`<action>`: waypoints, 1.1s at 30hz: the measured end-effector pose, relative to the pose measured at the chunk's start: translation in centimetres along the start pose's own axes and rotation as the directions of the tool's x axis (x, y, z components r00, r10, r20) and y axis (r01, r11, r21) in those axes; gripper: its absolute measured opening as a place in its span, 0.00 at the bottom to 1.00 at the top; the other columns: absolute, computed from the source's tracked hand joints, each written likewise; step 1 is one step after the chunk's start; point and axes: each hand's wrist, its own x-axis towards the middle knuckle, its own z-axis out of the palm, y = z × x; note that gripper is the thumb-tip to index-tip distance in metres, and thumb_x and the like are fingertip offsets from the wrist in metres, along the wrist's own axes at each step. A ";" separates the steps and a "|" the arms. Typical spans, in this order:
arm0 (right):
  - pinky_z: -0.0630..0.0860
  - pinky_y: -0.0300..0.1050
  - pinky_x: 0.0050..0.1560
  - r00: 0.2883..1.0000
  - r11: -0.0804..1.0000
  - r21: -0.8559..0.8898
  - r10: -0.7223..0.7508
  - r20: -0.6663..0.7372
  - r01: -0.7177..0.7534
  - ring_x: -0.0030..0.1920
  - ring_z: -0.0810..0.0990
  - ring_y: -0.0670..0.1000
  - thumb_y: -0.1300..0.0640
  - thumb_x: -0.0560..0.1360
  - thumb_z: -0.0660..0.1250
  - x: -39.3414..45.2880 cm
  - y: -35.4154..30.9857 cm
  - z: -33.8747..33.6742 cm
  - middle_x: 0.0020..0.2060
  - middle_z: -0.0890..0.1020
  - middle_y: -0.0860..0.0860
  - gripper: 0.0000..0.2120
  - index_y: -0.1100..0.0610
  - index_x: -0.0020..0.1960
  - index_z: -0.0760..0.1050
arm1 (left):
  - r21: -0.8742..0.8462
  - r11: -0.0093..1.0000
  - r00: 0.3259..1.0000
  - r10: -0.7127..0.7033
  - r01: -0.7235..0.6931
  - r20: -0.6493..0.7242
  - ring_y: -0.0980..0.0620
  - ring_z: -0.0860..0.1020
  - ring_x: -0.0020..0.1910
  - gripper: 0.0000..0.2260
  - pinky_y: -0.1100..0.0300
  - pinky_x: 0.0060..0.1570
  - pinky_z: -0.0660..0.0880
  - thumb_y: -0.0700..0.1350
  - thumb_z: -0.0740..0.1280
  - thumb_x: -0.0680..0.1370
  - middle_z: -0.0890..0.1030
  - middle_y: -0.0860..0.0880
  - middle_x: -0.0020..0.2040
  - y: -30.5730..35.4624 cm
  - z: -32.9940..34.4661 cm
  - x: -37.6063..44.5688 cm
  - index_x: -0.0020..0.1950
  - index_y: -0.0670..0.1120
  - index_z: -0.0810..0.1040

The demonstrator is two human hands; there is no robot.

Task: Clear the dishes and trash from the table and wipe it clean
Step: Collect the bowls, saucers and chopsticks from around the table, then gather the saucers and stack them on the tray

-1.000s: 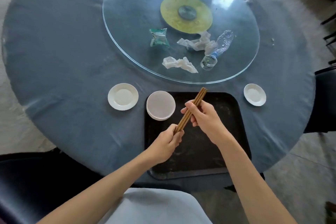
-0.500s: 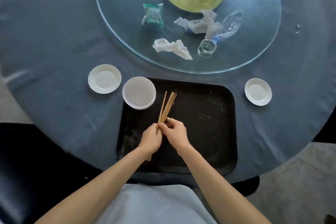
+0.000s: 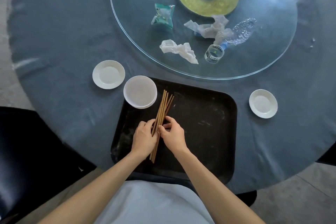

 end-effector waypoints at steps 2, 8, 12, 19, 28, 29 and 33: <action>0.78 0.33 0.45 1.000 1.000 -0.012 -0.005 0.002 0.005 0.51 0.83 0.43 0.55 0.81 0.70 0.1 0.0 0.1 0.56 0.82 0.47 0.28 0.50 0.79 0.66 | -0.010 1.000 1.000 0.006 -0.006 0.012 0.54 0.78 0.51 0.23 0.56 0.54 0.80 0.47 0.68 0.81 0.75 0.49 0.59 0.0 0.0 0.1 0.76 0.51 0.70; 0.78 0.33 0.45 1.000 0.998 -0.054 -0.023 -0.009 0.023 0.50 0.82 0.43 0.55 0.81 0.69 0.1 0.2 -0.1 0.56 0.82 0.48 0.27 0.50 0.78 0.66 | 0.031 0.999 0.998 0.036 -0.038 0.048 0.55 0.78 0.49 0.24 0.58 0.52 0.80 0.49 0.67 0.81 0.76 0.50 0.57 -0.4 -0.2 0.2 0.78 0.52 0.68; 0.80 0.37 0.51 1.000 0.997 -0.074 -0.027 0.009 0.028 0.51 0.82 0.44 0.56 0.81 0.69 0.1 0.3 -0.3 0.56 0.81 0.48 0.27 0.51 0.78 0.67 | 0.087 0.994 0.995 0.052 -0.059 0.081 0.55 0.78 0.50 0.25 0.60 0.51 0.79 0.51 0.66 0.82 0.75 0.49 0.61 -0.5 -0.7 0.3 0.79 0.51 0.66; 0.80 0.39 0.53 1.000 0.998 -0.065 0.006 0.022 -0.004 0.52 0.82 0.44 0.55 0.82 0.69 0.3 0.0 -1.2 0.57 0.81 0.48 0.27 0.52 0.78 0.65 | 0.030 0.998 0.989 0.056 -0.061 0.137 0.55 0.78 0.52 0.25 0.59 0.56 0.77 0.50 0.64 0.82 0.76 0.51 0.62 -1.2 -2.3 0.1 0.79 0.50 0.65; 0.83 0.46 0.58 0.999 0.997 -0.067 0.034 0.021 -0.033 0.52 0.84 0.46 0.56 0.82 0.69 -0.2 -0.2 -0.7 0.54 0.82 0.49 0.25 0.53 0.77 0.67 | -0.137 0.990 0.970 0.005 0.029 0.242 0.58 0.79 0.52 0.22 0.68 0.49 0.75 0.48 0.66 0.82 0.78 0.55 0.61 -2.2 -3.1 -0.7 0.76 0.52 0.71; 0.83 0.45 0.57 0.999 0.997 -0.062 0.035 0.021 -0.033 0.52 0.84 0.46 0.56 0.82 0.68 -0.2 -0.4 -0.6 0.54 0.82 0.49 0.24 0.53 0.76 0.68 | -0.157 0.987 0.967 0.004 0.037 0.255 0.59 0.79 0.52 0.22 0.70 0.47 0.74 0.48 0.67 0.81 0.79 0.55 0.61 -2.3 -3.1 -0.8 0.76 0.52 0.71; 0.82 0.45 0.58 0.997 0.996 -0.054 0.070 0.024 -0.068 0.52 0.83 0.46 0.56 0.82 0.68 -0.4 -1.1 -0.5 0.52 0.82 0.47 0.22 0.53 0.75 0.69 | -0.187 0.981 0.945 0.021 0.043 0.328 0.61 0.78 0.53 0.22 0.70 0.45 0.73 0.49 0.67 0.81 0.78 0.56 0.63 -2.8 -4.0 -0.5 0.76 0.54 0.70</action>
